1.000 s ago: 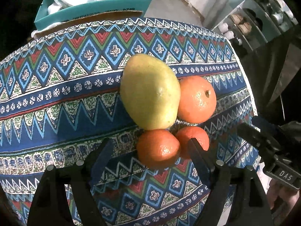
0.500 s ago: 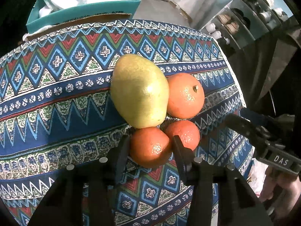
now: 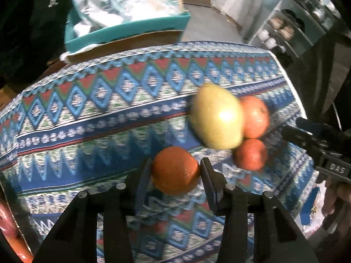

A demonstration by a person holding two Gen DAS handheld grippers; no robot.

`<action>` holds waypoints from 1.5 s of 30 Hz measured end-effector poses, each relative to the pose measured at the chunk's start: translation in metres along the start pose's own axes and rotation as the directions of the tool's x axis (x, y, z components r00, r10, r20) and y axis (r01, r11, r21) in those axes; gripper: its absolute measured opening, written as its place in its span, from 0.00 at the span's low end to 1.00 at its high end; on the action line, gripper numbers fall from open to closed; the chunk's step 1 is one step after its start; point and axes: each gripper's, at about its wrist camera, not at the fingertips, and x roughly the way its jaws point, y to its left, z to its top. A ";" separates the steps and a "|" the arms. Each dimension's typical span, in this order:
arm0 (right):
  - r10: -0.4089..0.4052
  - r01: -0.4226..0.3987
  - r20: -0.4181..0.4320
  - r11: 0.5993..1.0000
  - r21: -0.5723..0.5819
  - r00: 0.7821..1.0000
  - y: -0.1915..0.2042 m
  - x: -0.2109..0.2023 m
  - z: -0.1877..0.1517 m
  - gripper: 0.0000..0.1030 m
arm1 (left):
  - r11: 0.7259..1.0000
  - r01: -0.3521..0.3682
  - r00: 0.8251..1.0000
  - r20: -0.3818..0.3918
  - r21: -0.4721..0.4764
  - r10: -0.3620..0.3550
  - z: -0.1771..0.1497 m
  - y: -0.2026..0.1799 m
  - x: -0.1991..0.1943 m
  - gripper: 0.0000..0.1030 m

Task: Organize fruits
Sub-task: 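Grasp a small orange with the left gripper while the right grasps the large orange, then lift the small orange with the left gripper while the right lifts the large orange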

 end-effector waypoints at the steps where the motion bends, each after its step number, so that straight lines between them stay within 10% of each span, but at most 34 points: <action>1: 0.008 -0.008 0.000 1.000 -0.019 1.000 0.002 0.003 0.002 0.77 | 1.000 -0.012 1.000 0.000 -0.004 0.012 0.000 0.005 0.001 0.45; 20: 0.102 -0.107 -0.073 0.992 -0.063 0.992 0.016 0.060 0.016 0.69 | 1.000 0.003 1.000 -0.007 0.022 -0.003 0.002 0.006 0.030 0.49; 45: 0.038 -0.033 0.073 0.997 -0.076 0.997 0.024 0.003 0.018 0.62 | 0.999 0.022 0.996 0.091 0.030 -0.025 -0.002 0.005 -0.029 0.47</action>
